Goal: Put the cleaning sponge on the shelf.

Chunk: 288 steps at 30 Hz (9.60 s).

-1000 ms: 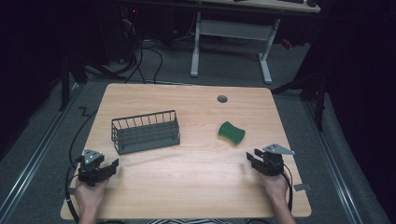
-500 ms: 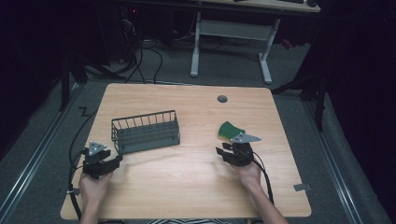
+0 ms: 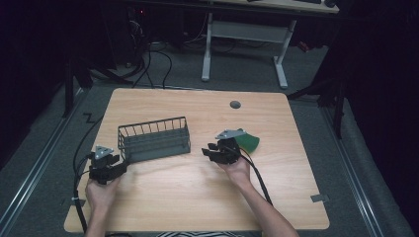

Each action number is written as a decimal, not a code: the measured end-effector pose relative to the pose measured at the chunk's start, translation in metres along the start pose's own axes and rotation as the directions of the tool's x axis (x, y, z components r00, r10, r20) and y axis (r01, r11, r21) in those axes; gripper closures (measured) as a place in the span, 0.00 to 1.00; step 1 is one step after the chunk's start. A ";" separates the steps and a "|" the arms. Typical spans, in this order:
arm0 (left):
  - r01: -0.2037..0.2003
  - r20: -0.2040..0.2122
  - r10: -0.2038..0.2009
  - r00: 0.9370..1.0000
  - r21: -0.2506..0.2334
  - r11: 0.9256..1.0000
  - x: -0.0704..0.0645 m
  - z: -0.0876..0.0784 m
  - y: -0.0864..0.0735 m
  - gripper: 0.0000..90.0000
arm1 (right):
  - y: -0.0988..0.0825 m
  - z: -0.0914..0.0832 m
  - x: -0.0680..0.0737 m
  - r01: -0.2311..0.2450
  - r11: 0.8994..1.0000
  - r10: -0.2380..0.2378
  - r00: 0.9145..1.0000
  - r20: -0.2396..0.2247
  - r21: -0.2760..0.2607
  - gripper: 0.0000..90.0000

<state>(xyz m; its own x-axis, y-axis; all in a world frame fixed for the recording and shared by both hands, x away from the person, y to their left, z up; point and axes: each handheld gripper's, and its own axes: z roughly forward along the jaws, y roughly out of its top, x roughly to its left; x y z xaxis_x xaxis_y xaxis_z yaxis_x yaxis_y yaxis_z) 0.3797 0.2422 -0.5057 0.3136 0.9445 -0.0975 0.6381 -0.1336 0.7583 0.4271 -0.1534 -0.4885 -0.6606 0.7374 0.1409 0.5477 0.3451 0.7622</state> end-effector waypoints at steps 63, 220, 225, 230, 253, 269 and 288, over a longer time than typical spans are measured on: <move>-0.048 0.045 0.047 0.998 0.020 0.999 -0.014 0.005 -0.003 0.96 | 0.013 0.033 0.015 0.087 0.992 -0.086 0.996 -0.006 0.088 0.96; -0.104 -0.007 0.104 0.995 0.030 0.994 -0.041 0.030 -0.020 0.34 | -0.010 -0.040 -0.121 0.049 0.979 -0.089 0.976 0.199 0.199 0.35; -0.104 -0.007 0.105 0.994 0.030 0.994 -0.042 0.030 -0.020 0.34 | -0.008 -0.049 -0.119 0.047 0.983 -0.082 0.977 0.196 0.177 0.35; -0.104 -0.008 0.104 0.995 0.030 0.994 -0.042 0.030 -0.020 0.34 | -0.004 -0.060 -0.115 0.044 0.988 -0.072 0.980 0.186 0.149 0.35; -0.100 -0.008 0.100 0.995 0.029 0.995 -0.041 0.030 -0.020 0.36 | 0.021 -0.124 -0.075 0.101 0.994 -0.106 0.986 0.130 0.040 0.35; -0.101 -0.008 0.101 0.995 0.029 0.994 -0.041 0.030 -0.020 0.35 | 0.036 -0.128 -0.043 0.179 0.983 -0.180 0.983 0.044 0.034 0.35; -0.100 -0.007 0.101 0.995 0.029 0.995 -0.041 0.030 -0.020 0.35 | 0.053 -0.107 -0.011 0.247 0.969 -0.246 0.969 -0.037 0.027 0.35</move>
<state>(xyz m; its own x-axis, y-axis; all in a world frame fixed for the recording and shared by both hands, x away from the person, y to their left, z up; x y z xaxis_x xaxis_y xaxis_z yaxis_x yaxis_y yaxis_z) 0.3750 0.1972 -0.5367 0.3710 0.9285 -0.0160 0.6237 -0.2364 0.7450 0.4086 -0.2054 -0.3824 -0.7934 0.6080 -0.0279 0.3810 0.5319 0.7563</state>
